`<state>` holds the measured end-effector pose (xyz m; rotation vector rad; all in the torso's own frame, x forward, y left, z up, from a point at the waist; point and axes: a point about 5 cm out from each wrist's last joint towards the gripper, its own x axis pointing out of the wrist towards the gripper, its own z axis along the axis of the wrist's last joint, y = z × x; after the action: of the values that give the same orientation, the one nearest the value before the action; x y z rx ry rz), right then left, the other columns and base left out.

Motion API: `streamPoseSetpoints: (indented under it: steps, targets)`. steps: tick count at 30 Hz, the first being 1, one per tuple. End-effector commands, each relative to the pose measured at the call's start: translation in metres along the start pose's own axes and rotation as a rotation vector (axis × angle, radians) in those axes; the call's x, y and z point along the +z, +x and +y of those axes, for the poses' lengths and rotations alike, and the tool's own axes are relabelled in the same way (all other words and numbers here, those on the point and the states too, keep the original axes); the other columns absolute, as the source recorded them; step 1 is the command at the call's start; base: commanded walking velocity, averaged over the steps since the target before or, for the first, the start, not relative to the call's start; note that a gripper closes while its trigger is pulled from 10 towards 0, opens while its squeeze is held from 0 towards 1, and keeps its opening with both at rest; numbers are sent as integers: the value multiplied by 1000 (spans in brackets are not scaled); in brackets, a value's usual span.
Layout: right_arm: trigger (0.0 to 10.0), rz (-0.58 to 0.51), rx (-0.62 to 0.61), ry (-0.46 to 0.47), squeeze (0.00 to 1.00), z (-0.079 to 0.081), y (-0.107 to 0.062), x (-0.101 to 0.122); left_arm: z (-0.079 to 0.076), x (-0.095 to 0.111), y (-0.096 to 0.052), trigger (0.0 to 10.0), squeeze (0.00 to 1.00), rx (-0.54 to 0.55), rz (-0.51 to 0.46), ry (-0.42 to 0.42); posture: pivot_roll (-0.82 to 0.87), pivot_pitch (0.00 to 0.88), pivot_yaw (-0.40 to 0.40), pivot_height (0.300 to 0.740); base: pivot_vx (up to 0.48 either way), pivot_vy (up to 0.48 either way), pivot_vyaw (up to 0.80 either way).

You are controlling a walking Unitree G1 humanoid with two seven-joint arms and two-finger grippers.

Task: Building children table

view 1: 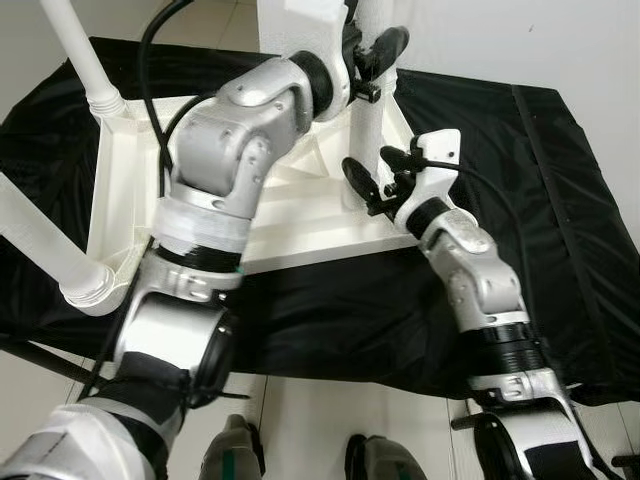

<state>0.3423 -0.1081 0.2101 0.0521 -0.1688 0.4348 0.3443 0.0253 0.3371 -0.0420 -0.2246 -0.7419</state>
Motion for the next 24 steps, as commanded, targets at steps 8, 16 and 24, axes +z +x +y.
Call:
streamPoseSetpoints:
  steps: [8, 16, 24]
  targets:
    - [10000, -53, -137, -151, 0, 6, 12, 9, -12, -11, 5, 10000, 0, 13, -33, -13, -96, 41, 7, 740, 0, 0, 0]
    - [10000, -46, -198, -234, 0, 15, 18, 4, -19, -8, 9, 10000, 0, 46, -56, -13, -80, 26, 0, 740, 0, 0, 0]
    - [10000, 40, -309, -255, 0, 16, 20, -13, -24, -5, 11, 10000, 0, 66, -83, 24, -69, 11, -13, 740, 0, 0, 0]
